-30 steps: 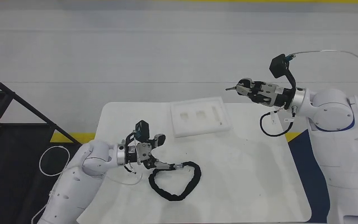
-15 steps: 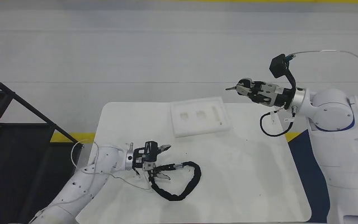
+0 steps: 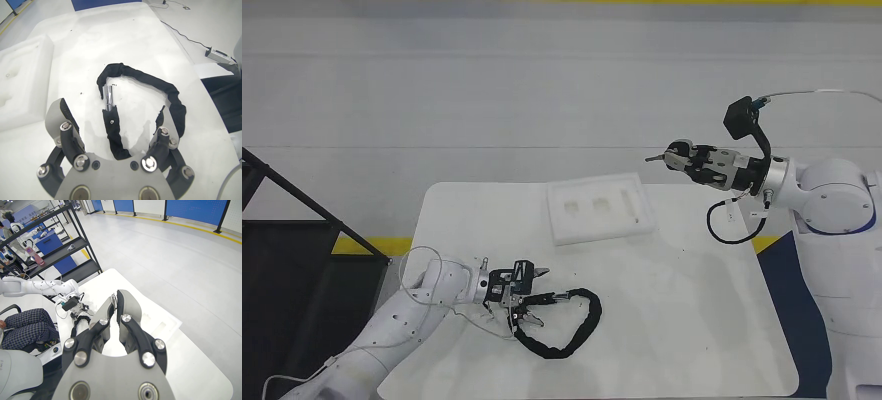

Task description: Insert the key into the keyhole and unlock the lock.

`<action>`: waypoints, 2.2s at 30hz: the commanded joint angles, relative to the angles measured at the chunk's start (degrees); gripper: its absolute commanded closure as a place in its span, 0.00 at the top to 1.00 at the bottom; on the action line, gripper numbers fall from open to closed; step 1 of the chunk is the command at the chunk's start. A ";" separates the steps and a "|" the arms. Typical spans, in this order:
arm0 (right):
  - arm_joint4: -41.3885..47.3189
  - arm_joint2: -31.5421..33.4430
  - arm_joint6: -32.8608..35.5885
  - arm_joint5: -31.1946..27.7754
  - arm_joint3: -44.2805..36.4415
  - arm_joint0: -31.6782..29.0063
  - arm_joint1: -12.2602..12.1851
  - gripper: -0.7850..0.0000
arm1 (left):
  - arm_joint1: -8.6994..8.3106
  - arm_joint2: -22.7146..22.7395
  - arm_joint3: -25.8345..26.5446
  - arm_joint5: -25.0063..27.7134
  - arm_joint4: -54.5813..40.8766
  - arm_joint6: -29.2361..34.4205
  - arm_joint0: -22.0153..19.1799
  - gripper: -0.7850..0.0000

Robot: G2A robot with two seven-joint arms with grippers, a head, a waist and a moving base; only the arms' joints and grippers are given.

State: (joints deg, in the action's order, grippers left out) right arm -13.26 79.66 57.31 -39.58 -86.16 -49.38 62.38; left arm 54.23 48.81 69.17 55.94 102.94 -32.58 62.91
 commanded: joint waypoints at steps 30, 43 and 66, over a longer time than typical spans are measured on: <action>0.00 0.00 0.00 0.00 0.00 0.00 0.00 0.00 | 1.29 -1.51 3.85 -3.02 -5.50 10.94 1.30 1.00; 0.00 0.00 0.00 0.00 0.00 0.00 0.00 0.00 | 1.95 -3.42 3.04 -5.19 -3.56 12.94 0.47 1.00; 0.00 0.00 0.00 0.00 0.00 0.00 0.00 0.00 | 3.06 -5.57 -0.46 -6.72 -2.07 13.52 -1.79 0.47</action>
State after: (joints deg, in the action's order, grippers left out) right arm -13.26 79.66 57.31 -39.58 -86.16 -49.38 62.38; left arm 57.26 43.25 68.83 49.18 100.97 -19.13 61.14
